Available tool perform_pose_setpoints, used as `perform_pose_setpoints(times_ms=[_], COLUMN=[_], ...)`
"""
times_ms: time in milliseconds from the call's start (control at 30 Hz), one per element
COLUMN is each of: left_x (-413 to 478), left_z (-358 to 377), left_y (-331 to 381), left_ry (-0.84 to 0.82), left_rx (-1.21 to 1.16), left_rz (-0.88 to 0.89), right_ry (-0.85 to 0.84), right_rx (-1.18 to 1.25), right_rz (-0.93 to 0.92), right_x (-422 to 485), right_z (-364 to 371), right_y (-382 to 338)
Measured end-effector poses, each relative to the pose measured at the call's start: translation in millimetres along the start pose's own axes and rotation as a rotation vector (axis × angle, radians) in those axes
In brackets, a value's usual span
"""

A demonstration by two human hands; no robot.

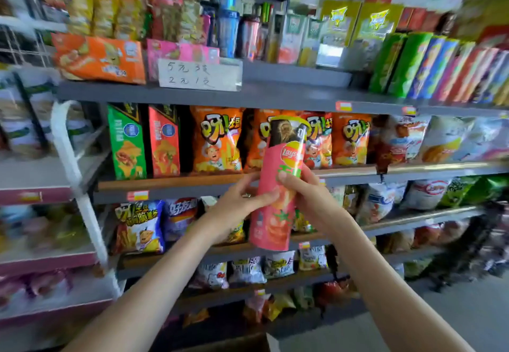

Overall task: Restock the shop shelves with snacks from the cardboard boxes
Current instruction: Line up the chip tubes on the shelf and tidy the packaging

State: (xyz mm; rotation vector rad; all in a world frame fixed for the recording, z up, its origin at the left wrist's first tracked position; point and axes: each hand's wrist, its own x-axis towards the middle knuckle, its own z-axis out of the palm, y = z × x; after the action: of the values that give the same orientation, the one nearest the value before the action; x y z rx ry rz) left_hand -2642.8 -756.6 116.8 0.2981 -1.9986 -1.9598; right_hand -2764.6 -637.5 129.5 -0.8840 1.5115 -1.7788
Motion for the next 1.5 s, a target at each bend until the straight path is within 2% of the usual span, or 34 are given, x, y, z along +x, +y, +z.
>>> perform_pose_setpoints(times_ms=[200,367,467,567,700,900,1167,1300,1500], left_x=[60.7,114.7,148.1,181.4,228.7,290.6,363.3,390.5,447.9], left_z=[47.3,93.0,125.2,162.4,208.4,280.7,319.2,319.0,312.4], left_y=[33.5,51.9,60.3,67.5,75.8,96.3,151.0,162.9,175.3], left_ry=[-0.095,-0.112,-0.139,-0.17,-0.219,-0.063,0.231,0.328,0.408], left_rx=[0.1,0.2,0.235,0.383,0.437,0.401,0.233,0.225,0.212], left_rz=[0.077,0.172,0.179,0.181,0.171,0.197,0.191,0.183,0.215], right_ry=[0.044,0.076,0.12,0.146,0.125,0.04,0.218,0.245,0.283], right_rx=[-0.061,-0.104,-0.1,-0.086,-0.164,-0.4,-0.536,-0.575,-0.732], right_rz=[-0.118,-0.198,-0.241,-0.263,-0.247,-0.275,-0.343,-0.359,-0.458], right_x=[6.3,17.8,21.9,24.9,32.1,44.1,88.8,142.8,218.3], right_z=[-67.6,-127.1,-165.2,-207.6,-272.3,-383.1,-526.6,-559.3,-569.7], right_y=[-42.2,-71.4,-84.8,-95.4,-110.7,-149.8,-199.6,-206.0,-210.6])
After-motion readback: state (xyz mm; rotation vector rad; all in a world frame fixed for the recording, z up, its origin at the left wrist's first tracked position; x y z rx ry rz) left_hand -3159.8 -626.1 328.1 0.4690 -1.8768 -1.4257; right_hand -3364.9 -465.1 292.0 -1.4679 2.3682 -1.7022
